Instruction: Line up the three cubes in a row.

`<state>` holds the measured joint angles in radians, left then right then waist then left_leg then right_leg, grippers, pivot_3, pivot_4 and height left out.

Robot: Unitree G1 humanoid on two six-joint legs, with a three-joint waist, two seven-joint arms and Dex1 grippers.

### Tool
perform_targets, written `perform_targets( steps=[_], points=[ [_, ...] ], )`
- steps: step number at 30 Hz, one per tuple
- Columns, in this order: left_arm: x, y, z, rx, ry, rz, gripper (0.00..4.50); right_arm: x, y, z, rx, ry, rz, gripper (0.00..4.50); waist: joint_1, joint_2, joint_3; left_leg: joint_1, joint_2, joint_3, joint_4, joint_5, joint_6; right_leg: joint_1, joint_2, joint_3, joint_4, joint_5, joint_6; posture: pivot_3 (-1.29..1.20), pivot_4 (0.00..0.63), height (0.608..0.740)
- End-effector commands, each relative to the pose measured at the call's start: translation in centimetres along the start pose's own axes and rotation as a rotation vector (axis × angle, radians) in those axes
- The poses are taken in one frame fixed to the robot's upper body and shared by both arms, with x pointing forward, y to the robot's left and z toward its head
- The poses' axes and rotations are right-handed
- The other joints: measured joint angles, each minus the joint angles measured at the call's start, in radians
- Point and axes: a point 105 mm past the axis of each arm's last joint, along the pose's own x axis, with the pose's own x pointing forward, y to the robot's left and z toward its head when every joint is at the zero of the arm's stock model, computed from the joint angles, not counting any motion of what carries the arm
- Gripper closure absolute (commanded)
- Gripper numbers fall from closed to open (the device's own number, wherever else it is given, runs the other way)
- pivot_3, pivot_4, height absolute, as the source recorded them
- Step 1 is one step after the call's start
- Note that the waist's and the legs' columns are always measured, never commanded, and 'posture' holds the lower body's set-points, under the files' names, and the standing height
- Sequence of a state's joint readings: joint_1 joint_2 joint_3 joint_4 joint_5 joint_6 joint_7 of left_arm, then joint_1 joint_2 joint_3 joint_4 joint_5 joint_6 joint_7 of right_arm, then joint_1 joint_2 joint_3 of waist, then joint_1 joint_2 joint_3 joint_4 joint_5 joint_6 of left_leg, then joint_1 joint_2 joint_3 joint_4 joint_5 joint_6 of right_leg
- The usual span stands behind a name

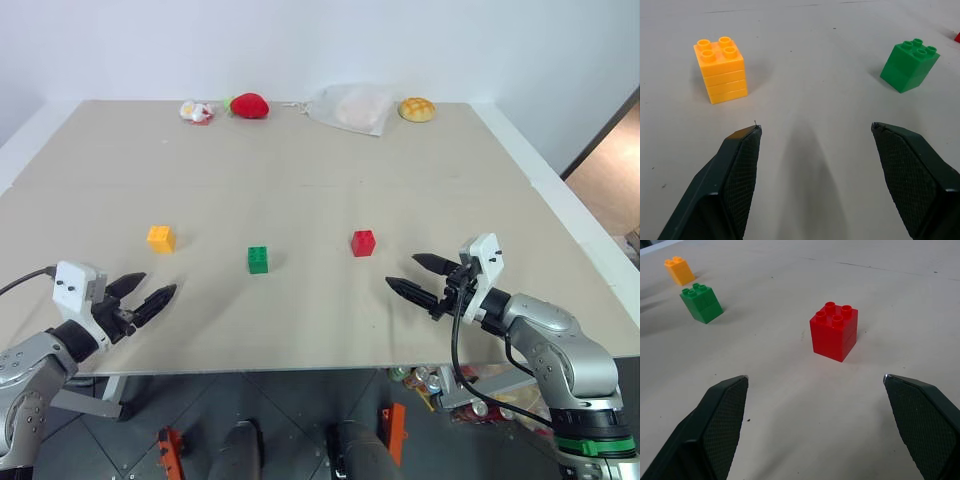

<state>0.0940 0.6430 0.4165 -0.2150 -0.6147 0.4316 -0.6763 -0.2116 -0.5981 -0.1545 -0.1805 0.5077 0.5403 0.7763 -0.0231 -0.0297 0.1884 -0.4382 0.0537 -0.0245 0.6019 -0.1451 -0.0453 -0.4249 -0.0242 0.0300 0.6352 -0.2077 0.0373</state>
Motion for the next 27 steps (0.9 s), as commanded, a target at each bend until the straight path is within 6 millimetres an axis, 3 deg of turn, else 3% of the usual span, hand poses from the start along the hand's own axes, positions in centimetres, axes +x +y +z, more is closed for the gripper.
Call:
perform_targets(
  steps=[1, 7, 15, 21, 27],
  points=[
    [0.2, -0.2, 0.7, 0.029, -0.035, -0.001, 0.87, 0.7, -0.1, 1.1, -0.042, -0.038, -0.019, 0.00, 0.000, 0.000, 0.000, 0.000, 0.000, 0.000, 0.000, 0.000, 0.000, 0.000, 0.000, 0.000, 0.000, 0.000, 0.000, 0.00, 0.150, 0.740],
    [0.2, -2.1, 0.3, 0.092, -0.022, -0.090, 0.87, 2.8, -1.9, 0.4, -0.049, -0.006, -0.168, 0.00, -0.001, -0.001, 0.000, 0.001, 0.002, 0.003, 0.001, 0.000, 0.000, -0.001, 0.001, 0.002, 0.000, 0.002, -0.001, 0.00, 0.150, 0.740],
    [0.4, -5.3, 0.4, 0.224, -0.010, -0.353, 0.87, 5.5, -0.6, 1.1, -0.099, 0.008, -0.195, 0.00, -0.001, -0.001, -0.001, 0.001, 0.003, 0.006, 0.001, 0.000, 0.000, -0.002, 0.001, 0.004, 0.000, 0.002, -0.001, 0.00, 0.150, 0.740],
    [2.0, -6.4, 1.6, 0.240, -0.055, -0.404, 0.87, 7.1, 0.2, 0.7, -0.120, 0.029, -0.187, 0.00, 0.000, -0.001, -0.001, 0.001, 0.004, 0.007, 0.001, 0.000, 0.000, -0.002, 0.002, 0.004, 0.000, 0.002, 0.000, 0.00, 0.150, 0.740],
    [2.5, -7.0, 1.9, 0.238, -0.071, -0.417, 0.87, 8.5, -0.6, 0.4, -0.127, 0.061, -0.265, 0.00, -0.001, -0.001, -0.001, 0.001, 0.004, 0.008, 0.001, 0.000, 0.001, -0.002, 0.002, 0.006, 0.001, 0.003, 0.000, 0.00, 0.150, 0.740]
  ],
)
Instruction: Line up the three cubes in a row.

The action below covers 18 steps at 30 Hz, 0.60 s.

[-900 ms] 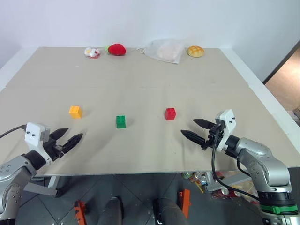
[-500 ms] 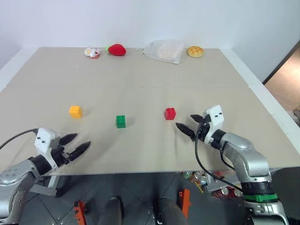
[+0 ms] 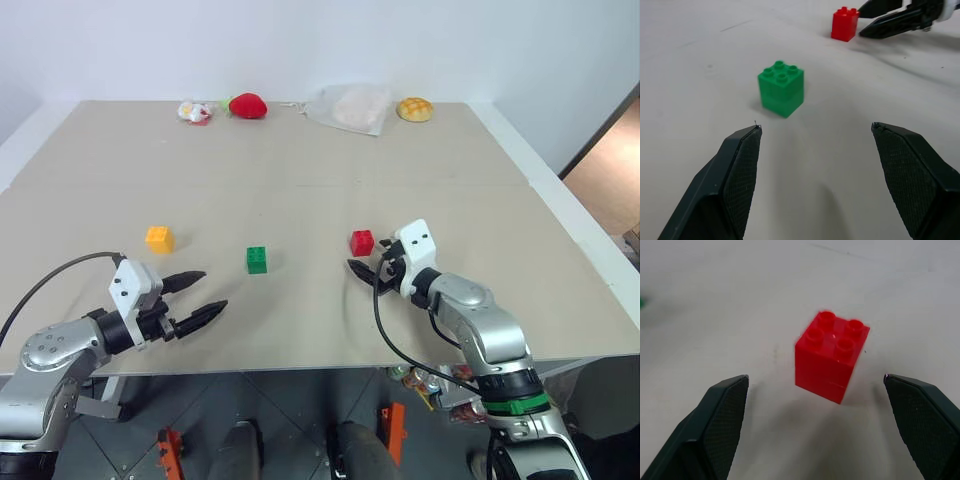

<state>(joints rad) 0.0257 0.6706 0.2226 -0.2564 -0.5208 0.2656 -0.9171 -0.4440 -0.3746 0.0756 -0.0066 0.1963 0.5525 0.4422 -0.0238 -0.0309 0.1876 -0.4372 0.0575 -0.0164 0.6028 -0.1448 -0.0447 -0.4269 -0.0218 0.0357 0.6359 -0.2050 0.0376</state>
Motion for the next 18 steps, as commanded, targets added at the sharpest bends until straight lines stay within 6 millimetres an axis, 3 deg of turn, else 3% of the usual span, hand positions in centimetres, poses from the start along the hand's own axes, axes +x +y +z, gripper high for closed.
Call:
perform_targets(
  steps=[1, 13, 18],
  points=[
    [0.5, -0.3, 1.2, 0.035, -0.039, -0.005, 0.87, 0.7, -0.3, 1.5, -0.020, -0.040, -0.043, 0.00, 0.000, 0.000, 0.000, 0.000, 0.000, 0.000, 0.000, 0.000, 0.000, 0.000, 0.000, 0.000, 0.000, 0.000, 0.000, 0.00, 0.150, 0.740],
    [0.8, -1.2, 1.1, 0.015, -0.054, 0.020, 0.87, 2.6, 0.0, 2.3, -0.044, -0.045, -0.089, 0.00, -0.001, 0.000, 0.000, 0.000, 0.001, 0.003, 0.000, 0.000, 0.000, -0.003, 0.003, 0.007, 0.004, 0.000, 0.001, 0.00, 0.150, 0.740],
    [0.8, -1.2, 1.0, 0.011, -0.056, 0.034, 0.85, 3.0, -1.3, 2.4, -0.014, -0.048, -0.148, 1.51, -0.002, -0.001, -0.001, 0.000, 0.001, 0.007, 0.001, 0.000, 0.000, -0.008, 0.004, 0.012, 0.009, 0.000, 0.001, 0.00, 0.150, 0.740]
  ],
)
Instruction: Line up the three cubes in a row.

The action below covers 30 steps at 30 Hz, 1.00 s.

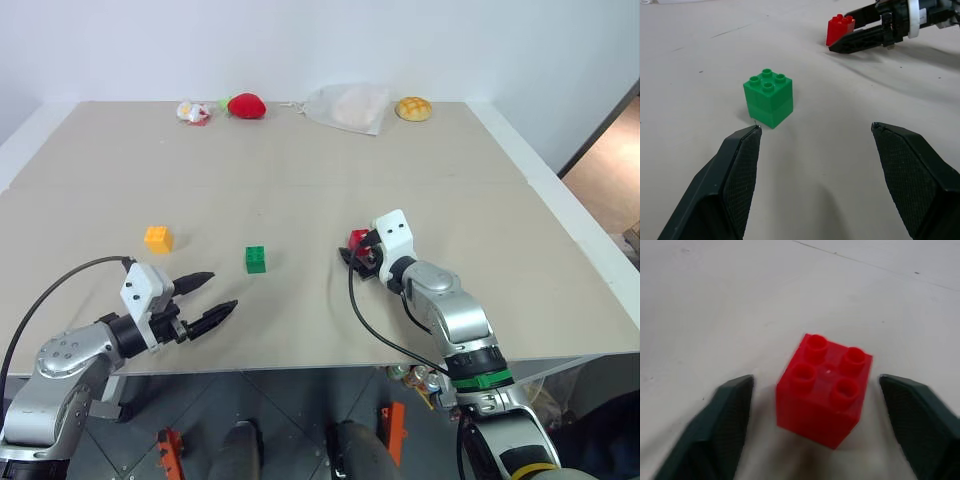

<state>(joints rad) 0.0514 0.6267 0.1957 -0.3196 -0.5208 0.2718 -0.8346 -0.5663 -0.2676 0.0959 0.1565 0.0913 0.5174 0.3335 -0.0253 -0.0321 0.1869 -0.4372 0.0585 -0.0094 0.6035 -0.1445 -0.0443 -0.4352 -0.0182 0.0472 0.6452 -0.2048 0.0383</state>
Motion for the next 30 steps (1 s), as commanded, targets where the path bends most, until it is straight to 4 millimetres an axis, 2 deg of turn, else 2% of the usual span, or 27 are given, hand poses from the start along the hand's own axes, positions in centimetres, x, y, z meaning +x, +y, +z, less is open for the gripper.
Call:
perform_targets(
  steps=[1, 2, 5, 8, 9, 14, 18, 21, 25, 30],
  points=[
    [0.1, -0.3, 0.9, 0.027, -0.024, 0.000, 0.85, 0.2, -1.3, 1.6, 0.013, -0.054, -0.052, 1.68, 0.000, 0.000, 0.000, 0.000, 0.000, 0.000, 0.000, 0.000, 0.000, 0.000, 0.000, 0.000, 0.000, 0.000, 0.000, 0.00, 0.150, 0.740],
    [0.1, -0.3, 0.9, 0.027, -0.025, 0.002, 0.85, 0.2, -1.4, 1.6, 0.016, -0.056, -0.052, 2.19, 0.000, 0.000, 0.000, 0.000, 0.000, 0.000, 0.000, 0.000, 0.000, -0.001, 0.001, 0.001, 0.001, 0.000, 0.000, 0.00, 0.150, 0.740],
    [0.1, -0.4, 0.9, 0.025, -0.029, 0.005, 0.85, 0.1, -1.3, 1.9, 0.005, -0.070, -0.026, 3.23, -0.001, 0.000, 0.000, 0.000, 0.000, 0.001, 0.000, 0.000, 0.001, -0.001, 0.002, 0.003, 0.001, 0.000, 0.000, 0.00, 0.150, 0.740],
    [-0.1, -0.5, 1.1, 0.012, -0.029, -0.014, 0.85, -0.4, -0.7, 2.5, -0.023, -0.103, 0.064, 3.26, -0.002, 0.000, 0.000, 0.000, 0.001, 0.001, 0.000, 0.000, 0.001, -0.002, 0.003, 0.004, 0.001, 0.000, 0.000, 0.00, 0.150, 0.740],
    [-0.2, -0.6, 1.1, 0.004, -0.019, -0.035, 0.85, -1.0, -0.1, 3.1, -0.027, -0.139, 0.151, 3.26, -0.001, 0.000, 0.000, 0.000, 0.002, 0.001, 0.000, 0.000, 0.001, -0.002, 0.003, 0.004, 0.001, 0.000, 0.000, 0.00, 0.150, 0.740],
    [-0.6, -1.1, 1.0, -0.010, 0.027, -0.158, 0.85, -5.3, 2.2, 3.8, -0.126, -0.182, 0.628, 3.26, 0.001, 0.000, 0.000, 0.000, 0.002, 0.003, 0.000, 0.000, 0.001, -0.002, 0.004, 0.006, 0.002, 0.000, 0.001, 0.00, 0.150, 0.740],
    [0.0, -1.5, 1.3, 0.006, 0.033, -0.254, 0.85, -8.4, 2.2, 3.4, -0.169, -0.121, 0.921, 3.26, 0.000, 0.000, 0.000, 0.001, 0.002, 0.003, 0.001, 0.000, 0.001, -0.002, 0.004, 0.006, 0.001, 0.000, 0.001, 0.00, 0.150, 0.740],
    [1.2, -1.4, 2.1, 0.026, -0.003, -0.303, 0.85, -8.4, 1.5, 3.1, -0.223, -0.062, 0.996, 3.26, -0.002, 0.000, 0.000, 0.002, 0.002, 0.003, 0.002, 0.000, 0.001, -0.001, 0.004, 0.006, 0.002, 0.001, -0.001, 0.00, 0.150, 0.740],
    [3.0, -1.3, 3.3, 0.036, -0.083, -0.321, 0.85, -6.9, 0.9, 3.0, -0.324, -0.030, 1.008, 3.26, -0.009, 0.000, 0.000, 0.002, 0.002, 0.003, 0.004, 0.000, 0.001, -0.002, 0.005, 0.007, 0.002, 0.005, -0.001, 0.00, 0.150, 0.740],
    [4.0, -1.4, 2.9, 0.034, -0.106, -0.330, 0.85, -6.3, 1.2, 2.5, -0.434, 0.021, 1.098, 3.26, -0.017, -0.001, 0.000, 0.002, 0.002, 0.003, 0.005, 0.000, 0.001, -0.002, 0.007, 0.010, 0.002, 0.005, 0.001, 0.00, 0.150, 0.740]
  ],
)
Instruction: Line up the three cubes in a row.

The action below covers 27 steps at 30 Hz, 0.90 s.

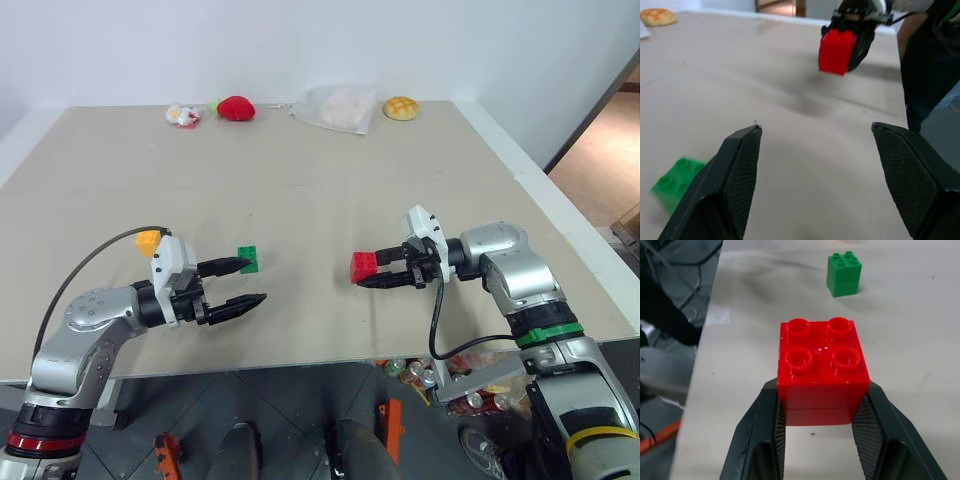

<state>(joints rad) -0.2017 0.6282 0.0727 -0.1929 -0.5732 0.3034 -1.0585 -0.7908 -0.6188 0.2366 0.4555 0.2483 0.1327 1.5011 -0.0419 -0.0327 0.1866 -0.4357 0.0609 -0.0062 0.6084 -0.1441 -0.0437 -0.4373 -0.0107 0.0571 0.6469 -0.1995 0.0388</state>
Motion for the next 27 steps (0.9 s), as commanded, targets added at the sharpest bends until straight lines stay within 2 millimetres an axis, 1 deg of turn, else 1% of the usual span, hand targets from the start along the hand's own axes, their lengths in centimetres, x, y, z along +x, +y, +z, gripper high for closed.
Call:
perform_targets(
  steps=[1, 4, 7, 15, 20, 24, 27],
  points=[
    [0.3, 0.1, 0.2, 0.035, -0.022, -0.005, 0.85, 0.1, 0.1, 0.2, -0.078, 0.047, 0.077, 3.26, -0.002, 0.000, 0.000, -0.001, 0.000, 0.000, 0.000, 0.000, 0.000, 0.000, 0.001, 0.000, 0.000, 0.000, 0.001, 0.00, 0.150, 0.740],
    [0.4, 0.1, 0.1, 0.040, -0.032, 0.001, 0.85, 0.5, 0.3, -0.3, -0.082, 0.060, 0.120, 3.26, -0.002, 0.000, 0.000, -0.001, 0.000, 0.000, -0.001, 0.000, 0.000, -0.001, 0.001, 0.002, 0.000, -0.001, 0.001, 0.00, 0.150, 0.740],
    [0.3, 0.4, 0.2, 0.048, -0.047, 0.023, 0.85, 1.1, 0.2, -0.8, -0.081, 0.058, 0.122, 3.26, -0.002, 0.000, 0.000, -0.001, 0.000, 0.000, -0.001, 0.000, 0.000, -0.001, 0.001, 0.002, 0.000, -0.001, 0.001, 0.00, 0.150, 0.740],
    [0.0, 0.6, 0.3, 0.050, -0.065, 0.057, 0.85, 2.0, -0.2, -0.8, -0.071, 0.028, 0.111, 3.26, -0.002, 0.000, 0.000, -0.001, 0.000, 0.000, 0.001, 0.000, 0.000, -0.001, 0.001, 0.003, 0.001, 0.001, 0.001, 0.00, 0.150, 0.740],
    [0.1, 0.5, 0.6, 0.044, -0.091, 0.079, 0.85, 2.3, -0.1, -1.8, -0.073, 0.037, 0.088, 3.26, -0.002, 0.000, 0.000, -0.001, 0.000, 0.000, 0.001, 0.000, 0.000, -0.001, 0.001, 0.003, 0.001, 0.001, 0.001, 0.00, 0.150, 0.740],
    [-0.1, 0.4, 0.3, 0.026, -0.099, 0.100, 0.85, 2.5, -0.7, -2.9, -0.084, 0.069, 0.037, 3.26, -0.002, 0.000, 0.000, -0.001, 0.000, 0.000, 0.001, 0.000, 0.000, -0.001, 0.002, 0.003, 0.001, 0.001, 0.001, 0.00, 0.150, 0.740],
    [0.0, 0.4, 0.4, 0.020, -0.111, 0.111, 0.85, 2.3, -0.8, -3.3, -0.075, 0.084, 0.035, 3.26, -0.002, 0.000, 0.000, 0.000, 0.000, 0.000, 0.001, 0.000, 0.000, -0.001, 0.002, 0.003, 0.001, 0.001, 0.001, 0.00, 0.150, 0.740]
  ],
)
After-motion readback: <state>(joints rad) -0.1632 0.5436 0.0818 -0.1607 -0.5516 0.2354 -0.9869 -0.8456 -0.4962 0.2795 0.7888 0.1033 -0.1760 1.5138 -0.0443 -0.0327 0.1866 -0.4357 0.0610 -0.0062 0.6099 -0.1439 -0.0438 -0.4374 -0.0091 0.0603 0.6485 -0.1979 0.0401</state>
